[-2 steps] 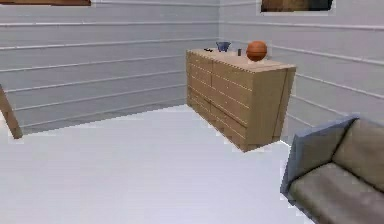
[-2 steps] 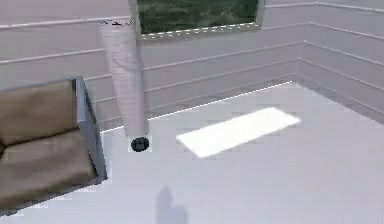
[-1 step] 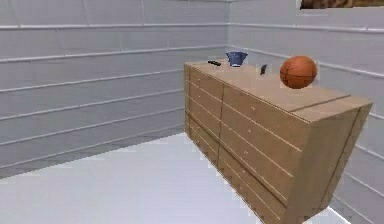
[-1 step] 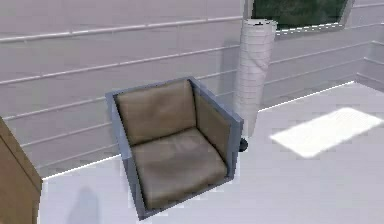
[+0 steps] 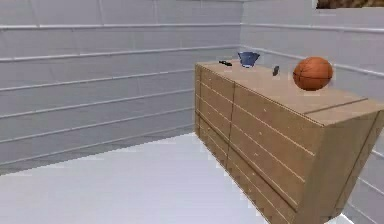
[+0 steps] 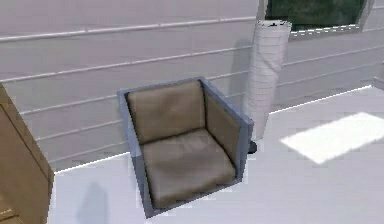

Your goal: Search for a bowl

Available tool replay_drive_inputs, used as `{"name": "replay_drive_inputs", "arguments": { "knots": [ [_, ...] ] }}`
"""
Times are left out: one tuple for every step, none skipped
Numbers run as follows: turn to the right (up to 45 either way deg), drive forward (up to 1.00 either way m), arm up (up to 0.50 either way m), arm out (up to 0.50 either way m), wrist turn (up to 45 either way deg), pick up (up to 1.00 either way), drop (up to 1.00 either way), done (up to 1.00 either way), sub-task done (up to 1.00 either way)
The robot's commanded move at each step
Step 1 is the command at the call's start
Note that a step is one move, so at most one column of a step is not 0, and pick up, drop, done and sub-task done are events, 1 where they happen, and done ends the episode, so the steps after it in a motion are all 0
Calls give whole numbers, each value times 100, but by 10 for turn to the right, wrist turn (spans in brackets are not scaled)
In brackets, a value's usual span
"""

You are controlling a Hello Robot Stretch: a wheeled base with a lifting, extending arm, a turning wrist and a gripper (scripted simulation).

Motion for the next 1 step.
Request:
{"name": "replay_drive_inputs", "arguments": {
  "knots": [
    [0,100,0,0,0,0,0,0,0]
  ]
}}
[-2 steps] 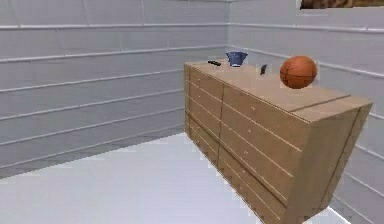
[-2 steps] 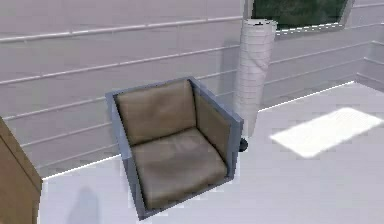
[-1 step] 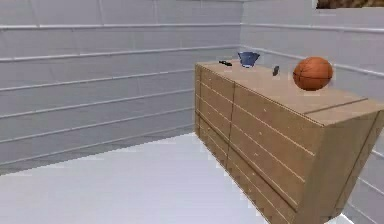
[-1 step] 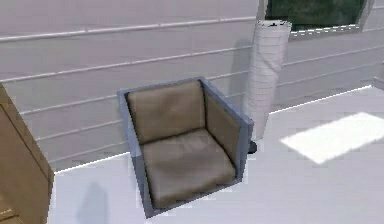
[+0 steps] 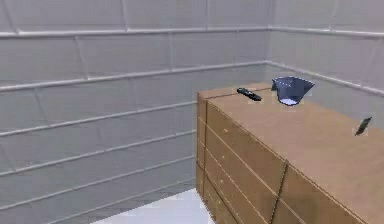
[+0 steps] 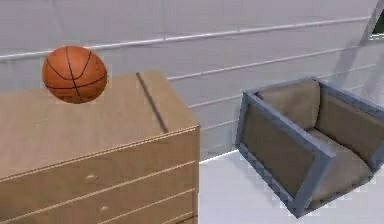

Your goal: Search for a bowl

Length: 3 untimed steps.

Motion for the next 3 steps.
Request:
{"name": "replay_drive_inputs", "arguments": {
  "knots": [
    [0,50,0,0,0,0,0,0,0],
    [390,0,0,0,0,0,0,0,0],
    [0,0,0,0,0,0,0,100,0]
  ]
}}
